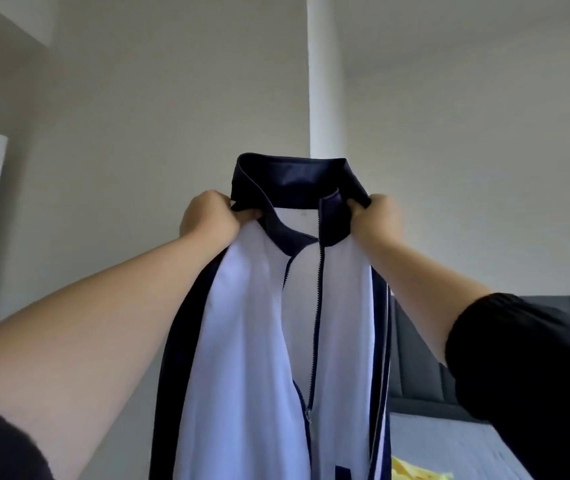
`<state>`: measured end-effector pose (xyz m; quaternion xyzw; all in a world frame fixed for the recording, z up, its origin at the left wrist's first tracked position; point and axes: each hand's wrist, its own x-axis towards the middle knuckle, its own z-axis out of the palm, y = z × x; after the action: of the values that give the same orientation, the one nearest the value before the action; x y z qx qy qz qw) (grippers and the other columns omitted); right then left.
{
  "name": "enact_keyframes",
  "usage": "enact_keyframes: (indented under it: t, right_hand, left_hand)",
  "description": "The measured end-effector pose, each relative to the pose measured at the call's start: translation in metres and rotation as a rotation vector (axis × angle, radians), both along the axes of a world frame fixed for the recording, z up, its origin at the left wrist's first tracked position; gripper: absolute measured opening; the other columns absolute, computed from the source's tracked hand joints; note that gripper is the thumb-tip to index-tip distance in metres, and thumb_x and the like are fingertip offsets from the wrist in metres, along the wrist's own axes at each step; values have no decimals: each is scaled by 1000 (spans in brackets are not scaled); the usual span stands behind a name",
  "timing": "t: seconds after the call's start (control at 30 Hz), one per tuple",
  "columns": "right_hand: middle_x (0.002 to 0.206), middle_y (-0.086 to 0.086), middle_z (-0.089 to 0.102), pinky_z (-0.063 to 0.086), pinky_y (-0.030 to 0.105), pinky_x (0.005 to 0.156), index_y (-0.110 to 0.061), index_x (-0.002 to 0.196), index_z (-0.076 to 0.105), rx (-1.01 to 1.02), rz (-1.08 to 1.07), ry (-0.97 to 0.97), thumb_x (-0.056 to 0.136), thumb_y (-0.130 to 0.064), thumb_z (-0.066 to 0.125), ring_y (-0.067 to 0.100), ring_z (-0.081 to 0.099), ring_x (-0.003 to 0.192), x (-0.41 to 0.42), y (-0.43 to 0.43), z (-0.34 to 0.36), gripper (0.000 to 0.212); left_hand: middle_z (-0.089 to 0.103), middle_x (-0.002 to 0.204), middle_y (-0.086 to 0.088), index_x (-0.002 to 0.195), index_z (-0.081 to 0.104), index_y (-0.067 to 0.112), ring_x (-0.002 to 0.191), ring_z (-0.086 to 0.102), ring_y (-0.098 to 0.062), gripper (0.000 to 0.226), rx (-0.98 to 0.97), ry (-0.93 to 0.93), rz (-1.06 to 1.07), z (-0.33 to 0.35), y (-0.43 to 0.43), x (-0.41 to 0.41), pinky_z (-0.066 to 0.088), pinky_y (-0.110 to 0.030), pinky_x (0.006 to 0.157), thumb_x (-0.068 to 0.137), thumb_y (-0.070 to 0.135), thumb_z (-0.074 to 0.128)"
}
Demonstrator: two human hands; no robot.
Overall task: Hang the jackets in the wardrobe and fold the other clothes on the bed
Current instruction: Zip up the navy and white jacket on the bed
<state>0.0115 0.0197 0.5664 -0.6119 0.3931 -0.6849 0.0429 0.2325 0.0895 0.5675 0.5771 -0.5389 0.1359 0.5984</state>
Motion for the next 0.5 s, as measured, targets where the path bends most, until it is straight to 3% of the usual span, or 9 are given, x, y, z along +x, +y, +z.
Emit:
enact_keyframes:
  t: [0.13, 0.33, 0.43, 0.5]
  right_hand:
    - [61, -1, 47, 25, 26, 45, -10, 80, 55, -130, -113, -57, 92, -25, 55, 16, 43, 53, -51, 47, 44, 19]
    - [63, 1, 48, 25, 27, 45, -10, 76, 54, -250, -304, -34, 90, -28, 55, 25, 46, 61, -121, 94, 67, 22]
    - [63, 3, 47, 24, 27, 45, -9, 76, 52, -186, -401, 84, 89, -29, 57, 25, 44, 58, -152, 95, 52, 24]
    - [61, 3, 45, 24, 27, 45, -9, 73, 48, -74, -447, 172, 89, -29, 58, 25, 42, 55, -170, 84, 29, 28]
  left_hand:
    - [57, 61, 2, 64, 57, 16, 55, 54, -20, 38, -104, -12, -51, 45, 30, -55, 37, -25, 51, 69, 51, 70]
    - [57, 65, 3, 65, 55, 20, 63, 56, -23, 33, -182, -65, -123, 73, 55, -122, 31, -25, 49, 73, 49, 68]
    - [62, 73, -2, 76, 63, 15, 72, 61, -28, 33, -142, -97, -126, 60, 42, -145, 29, -26, 48, 75, 48, 67]
    - [56, 67, 0, 70, 58, 14, 68, 58, -27, 35, -70, -141, -139, 35, 20, -157, 28, -27, 48, 78, 47, 66]
